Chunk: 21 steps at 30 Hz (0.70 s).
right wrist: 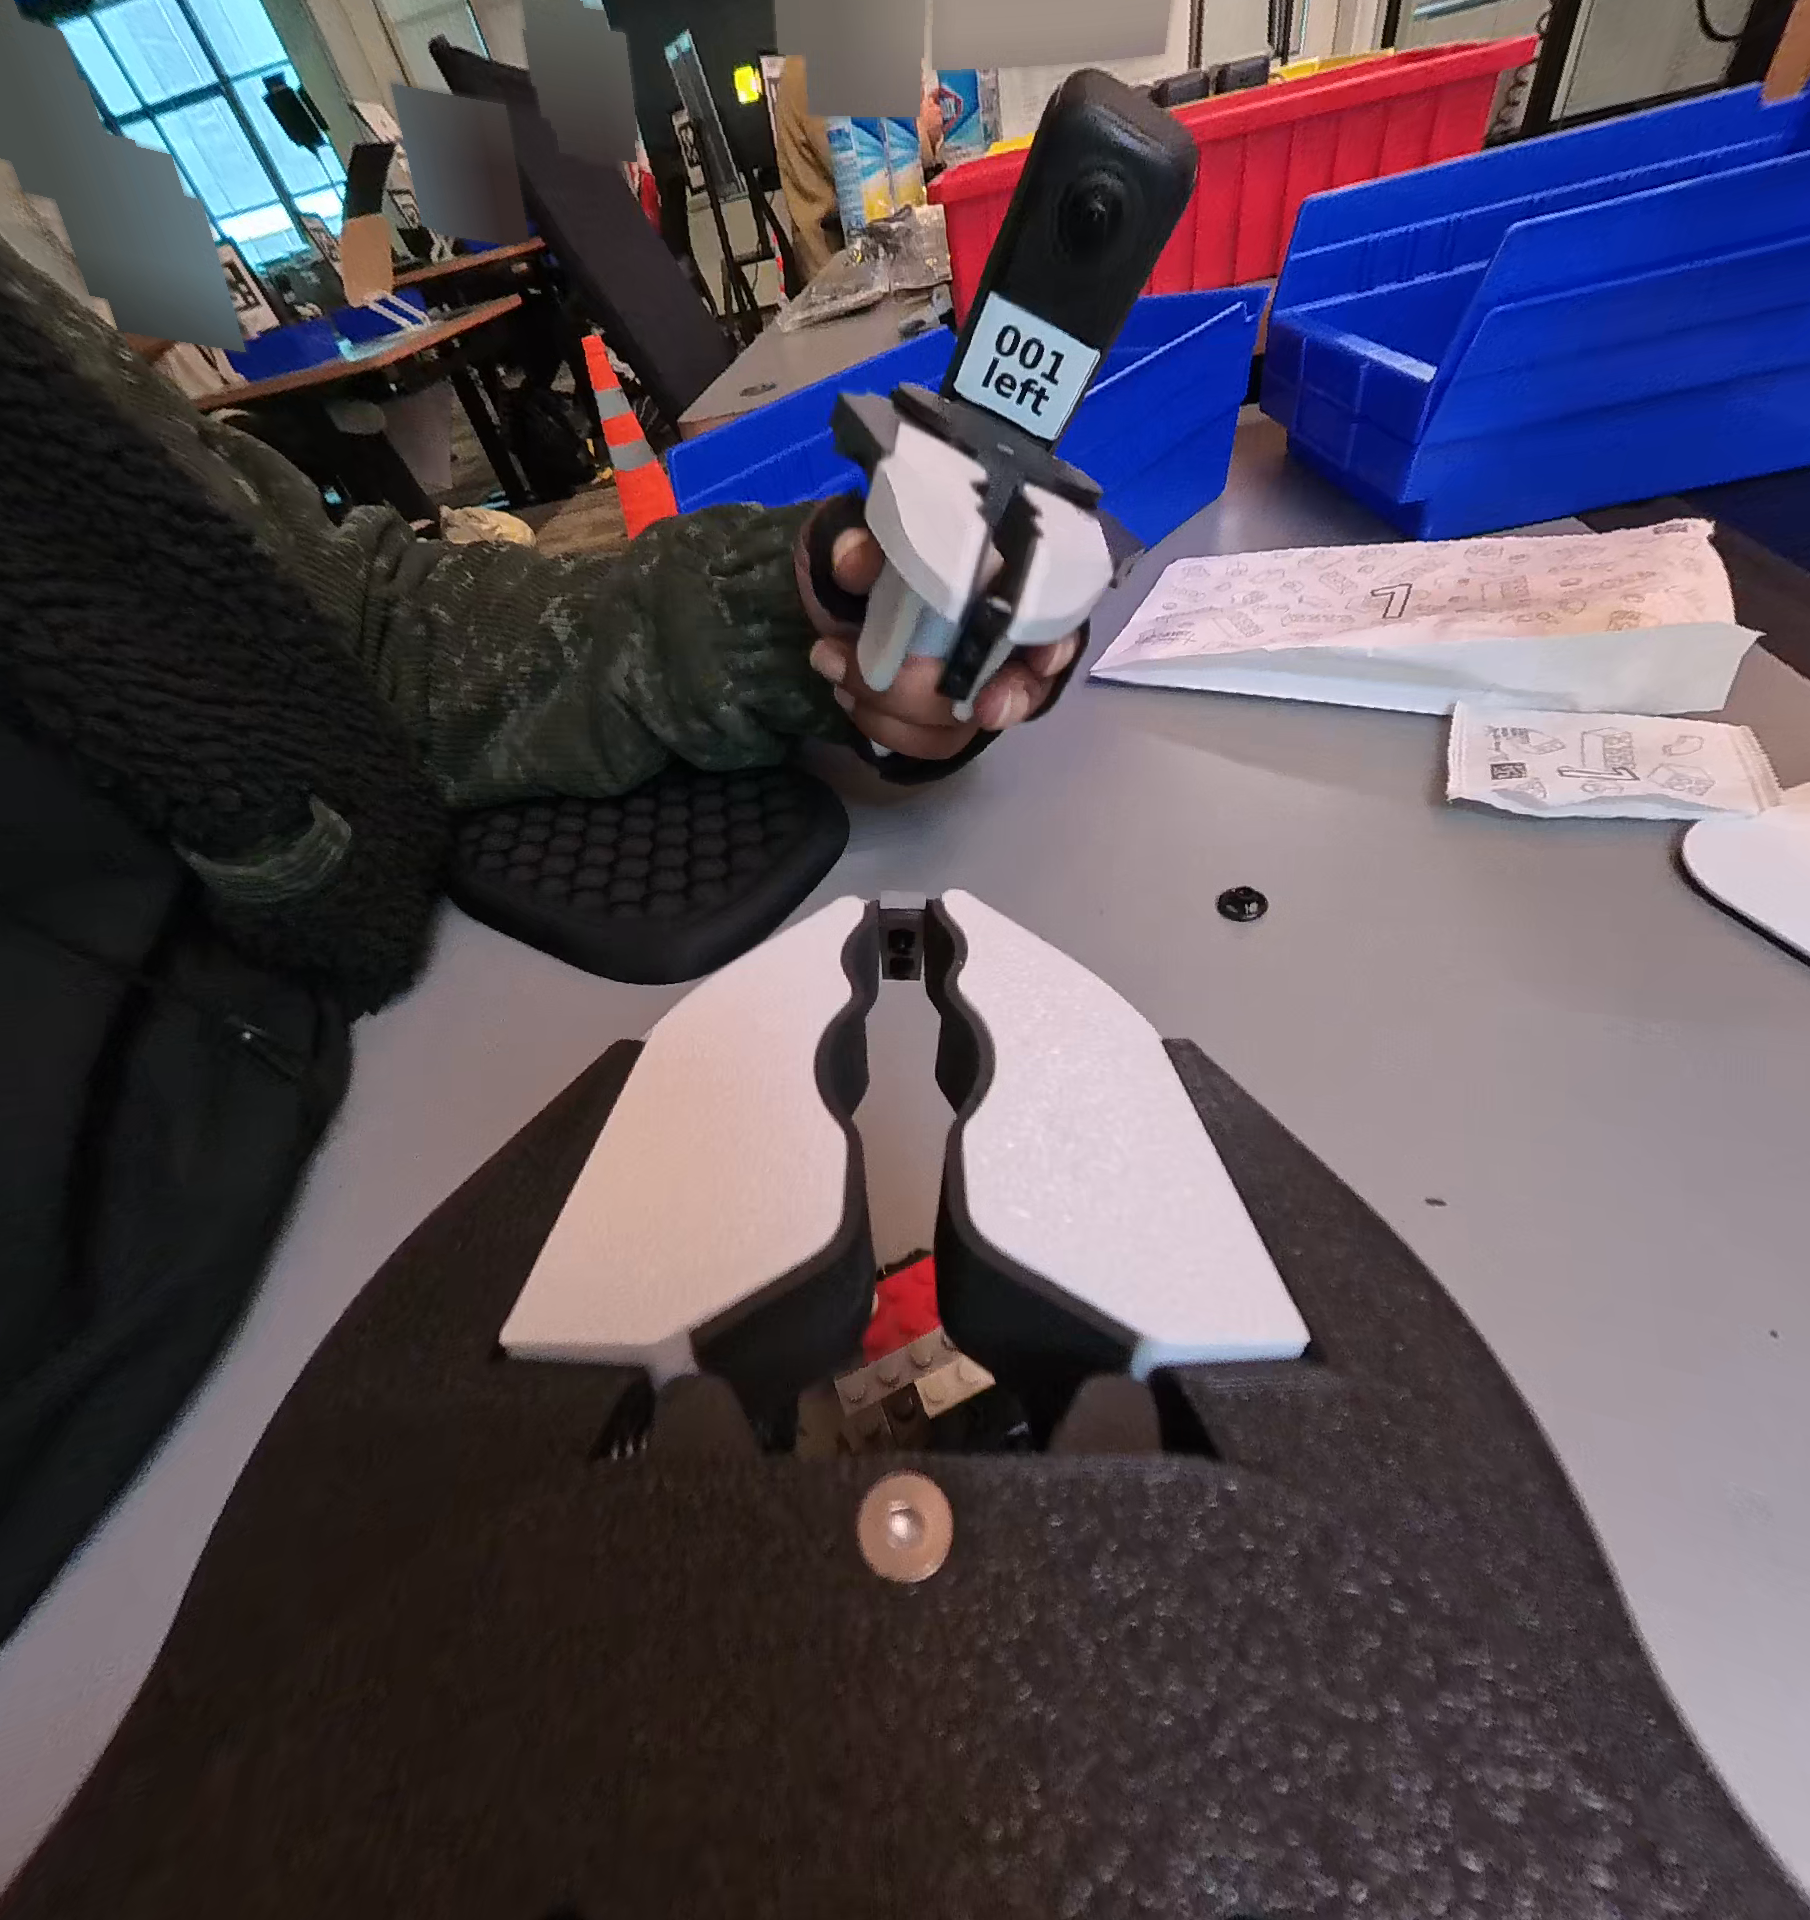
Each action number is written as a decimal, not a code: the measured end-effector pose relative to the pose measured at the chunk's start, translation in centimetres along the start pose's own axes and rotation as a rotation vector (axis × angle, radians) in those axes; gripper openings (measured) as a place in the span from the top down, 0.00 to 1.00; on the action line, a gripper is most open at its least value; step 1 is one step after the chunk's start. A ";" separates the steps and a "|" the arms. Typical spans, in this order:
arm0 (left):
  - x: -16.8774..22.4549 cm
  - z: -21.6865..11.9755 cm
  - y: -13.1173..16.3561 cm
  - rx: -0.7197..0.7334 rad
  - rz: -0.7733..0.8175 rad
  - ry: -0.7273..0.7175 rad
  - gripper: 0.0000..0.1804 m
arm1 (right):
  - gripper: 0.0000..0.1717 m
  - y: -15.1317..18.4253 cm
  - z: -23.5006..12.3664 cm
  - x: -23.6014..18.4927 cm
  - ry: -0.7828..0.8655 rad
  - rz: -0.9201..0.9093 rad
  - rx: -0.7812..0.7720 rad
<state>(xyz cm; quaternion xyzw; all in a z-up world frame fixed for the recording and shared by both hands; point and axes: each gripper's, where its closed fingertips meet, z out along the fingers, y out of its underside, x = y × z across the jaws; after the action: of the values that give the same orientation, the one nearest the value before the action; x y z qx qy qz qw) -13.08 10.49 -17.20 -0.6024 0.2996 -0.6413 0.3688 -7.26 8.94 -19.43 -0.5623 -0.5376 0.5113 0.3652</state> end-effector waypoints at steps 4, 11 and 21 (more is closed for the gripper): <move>-1.2 0.6 1.6 -0.120 0.105 -0.126 0.96 | 0.96 -0.9 -0.4 -0.4 -0.030 0.001 0.059; -5.1 0.7 6.5 -0.465 0.313 -0.400 0.96 | 0.96 -0.9 -0.4 -0.4 -0.031 0.002 0.065; -8.6 -1.7 8.5 -0.628 0.287 -0.596 0.81 | 0.96 -0.2 -0.2 0.0 -0.010 0.007 0.028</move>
<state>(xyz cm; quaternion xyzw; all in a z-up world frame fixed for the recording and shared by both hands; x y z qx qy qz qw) -13.78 12.87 -29.12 -0.7957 0.4408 -0.2603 0.3238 -7.13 9.02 -19.24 -0.5565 -0.5303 0.5227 0.3687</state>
